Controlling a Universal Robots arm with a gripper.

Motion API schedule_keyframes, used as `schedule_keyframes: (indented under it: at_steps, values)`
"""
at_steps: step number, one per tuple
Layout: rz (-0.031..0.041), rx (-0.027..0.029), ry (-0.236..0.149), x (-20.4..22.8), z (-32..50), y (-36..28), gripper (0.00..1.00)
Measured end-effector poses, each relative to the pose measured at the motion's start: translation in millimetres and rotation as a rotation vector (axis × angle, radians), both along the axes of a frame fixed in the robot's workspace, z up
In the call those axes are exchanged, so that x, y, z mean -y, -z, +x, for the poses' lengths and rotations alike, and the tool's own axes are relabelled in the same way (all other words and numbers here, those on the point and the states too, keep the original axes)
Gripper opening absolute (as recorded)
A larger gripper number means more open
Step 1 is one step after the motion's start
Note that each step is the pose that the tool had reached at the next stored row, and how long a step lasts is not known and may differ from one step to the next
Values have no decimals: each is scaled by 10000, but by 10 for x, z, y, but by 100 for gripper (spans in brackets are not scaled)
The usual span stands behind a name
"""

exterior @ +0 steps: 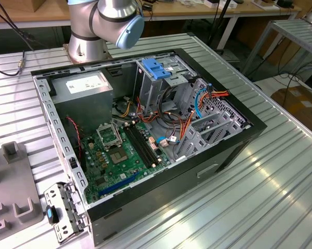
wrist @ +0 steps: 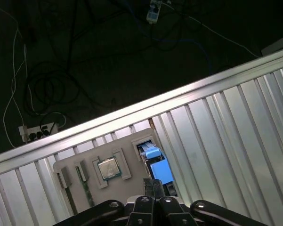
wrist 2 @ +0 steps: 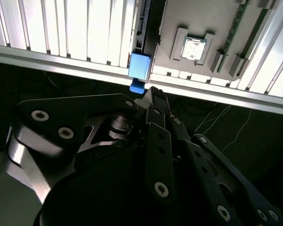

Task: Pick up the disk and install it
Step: 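Pick up the disk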

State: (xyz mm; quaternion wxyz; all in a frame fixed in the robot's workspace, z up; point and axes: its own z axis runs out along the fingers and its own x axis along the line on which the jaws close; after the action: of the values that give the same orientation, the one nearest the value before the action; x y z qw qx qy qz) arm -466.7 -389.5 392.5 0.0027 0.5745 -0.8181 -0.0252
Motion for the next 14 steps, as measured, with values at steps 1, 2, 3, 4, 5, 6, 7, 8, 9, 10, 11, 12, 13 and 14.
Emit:
schedule_keyframes:
  at_steps: [1, 2, 3, 4, 5, 6, 7, 8, 9, 10, 11, 12, 13, 14]
  values:
    - [0, 0, -347, 0, 0, 0, 11]
    - [0, 0, -719, 0, 1, 1, 11]
    - [0, 0, -923, 0, 1, 2, 11]
    - [0, -2, -1063, 0, 3, 2, 11]
    - [-1, -4, -1175, -1, 7, 2, 11]
    - [-1, -1, -1281, -1, 12, 8, 11]
    - [-4, 4, -1373, -1, 17, 15, 11]
    - [-11, 5, -1451, -1, 22, 22, 11]
    - [-14, 6, -1564, -1, 29, 31, 11]
    - [-16, 8, -1652, -3, 32, 34, 11]
    - [-16, 8, -1708, -3, 32, 35, 11]
    - [-17, 7, -1709, -3, 32, 34, 11]
    - [-17, 7, -1709, -4, 32, 35, 11]
    - [-17, 6, -1709, -4, 32, 34, 11]
